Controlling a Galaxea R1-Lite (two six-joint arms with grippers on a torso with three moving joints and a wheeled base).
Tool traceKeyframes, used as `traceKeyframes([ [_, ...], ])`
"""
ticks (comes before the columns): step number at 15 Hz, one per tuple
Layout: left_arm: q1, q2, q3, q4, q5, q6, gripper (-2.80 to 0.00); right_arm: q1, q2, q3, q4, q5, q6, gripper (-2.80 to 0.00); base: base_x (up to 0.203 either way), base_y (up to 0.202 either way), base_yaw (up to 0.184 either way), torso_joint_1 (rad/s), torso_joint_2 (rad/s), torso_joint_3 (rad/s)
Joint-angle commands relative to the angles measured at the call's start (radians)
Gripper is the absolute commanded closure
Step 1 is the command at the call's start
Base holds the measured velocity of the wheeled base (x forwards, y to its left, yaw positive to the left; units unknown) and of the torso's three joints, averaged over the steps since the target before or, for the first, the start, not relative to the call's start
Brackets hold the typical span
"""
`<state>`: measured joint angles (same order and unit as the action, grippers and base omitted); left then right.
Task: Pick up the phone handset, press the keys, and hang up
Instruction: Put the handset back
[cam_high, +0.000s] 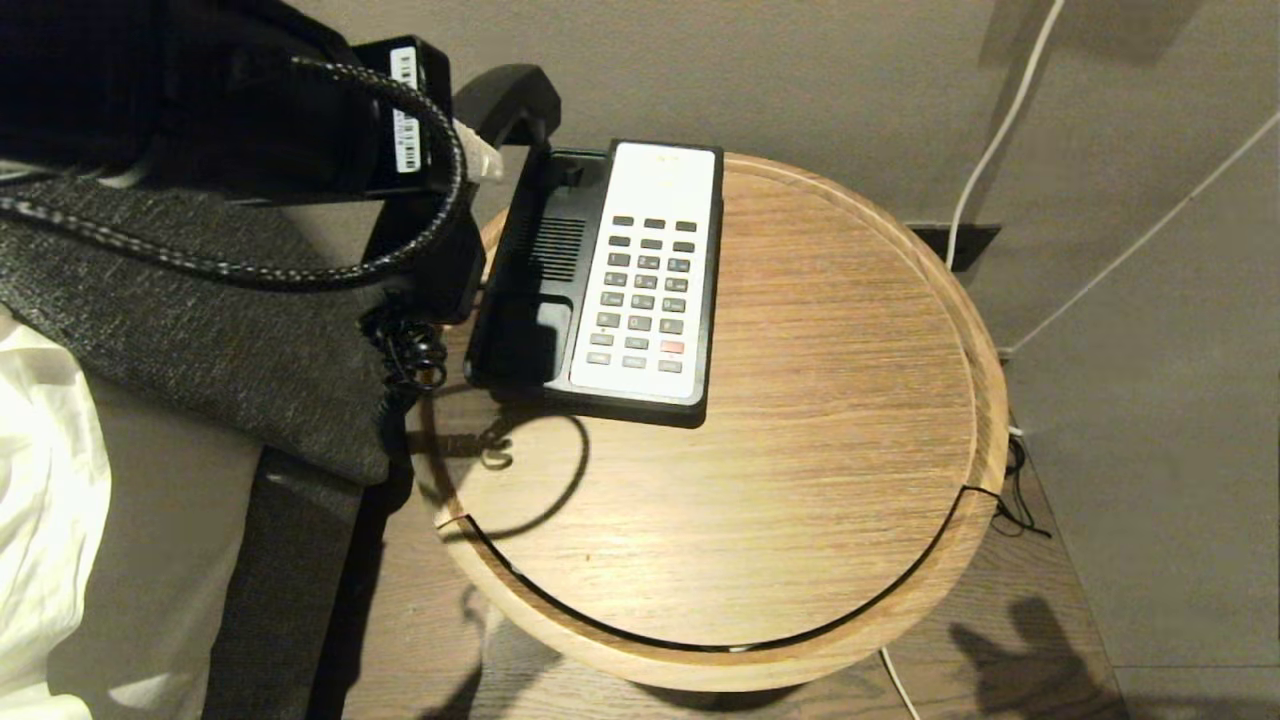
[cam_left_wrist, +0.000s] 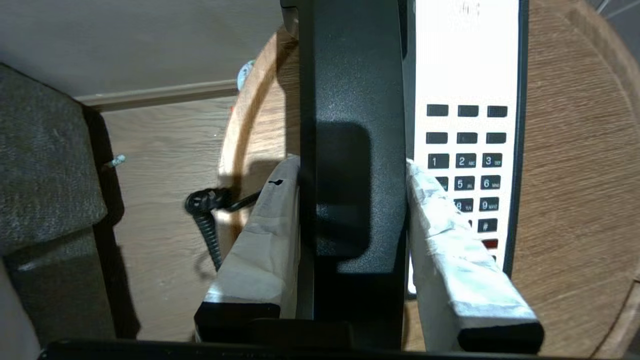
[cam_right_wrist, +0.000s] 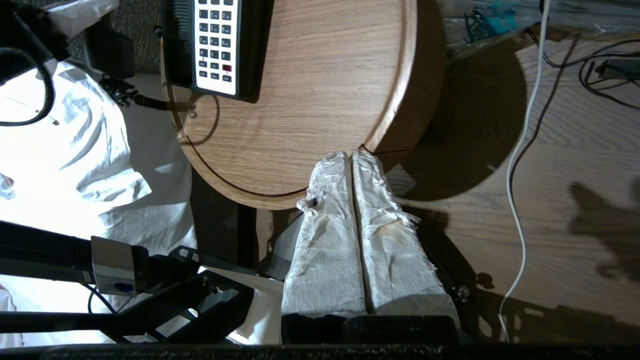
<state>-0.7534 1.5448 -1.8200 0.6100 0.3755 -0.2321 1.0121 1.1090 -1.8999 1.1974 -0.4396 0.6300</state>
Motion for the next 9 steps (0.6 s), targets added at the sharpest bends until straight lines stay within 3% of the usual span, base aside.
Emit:
traceKeyframes([
  [1, -0.006, 0.041, -0.02, 0.004, 0.005, -0.002, 0.0, 0.0, -0.021, 0.022, 0.005, -0.002, 0.005, 0.0, 0.0, 0.0, 0.0, 0.0, 0.0, 0.0],
  [9, -0.016, 0.076, -0.053, 0.004, 0.034, -0.005, 0.0, 0.0, -0.043, 0.069, -0.006, -0.002, 0.007, 0.0, 0.0, 0.0, 0.0, 0.0, 0.0, 0.0],
])
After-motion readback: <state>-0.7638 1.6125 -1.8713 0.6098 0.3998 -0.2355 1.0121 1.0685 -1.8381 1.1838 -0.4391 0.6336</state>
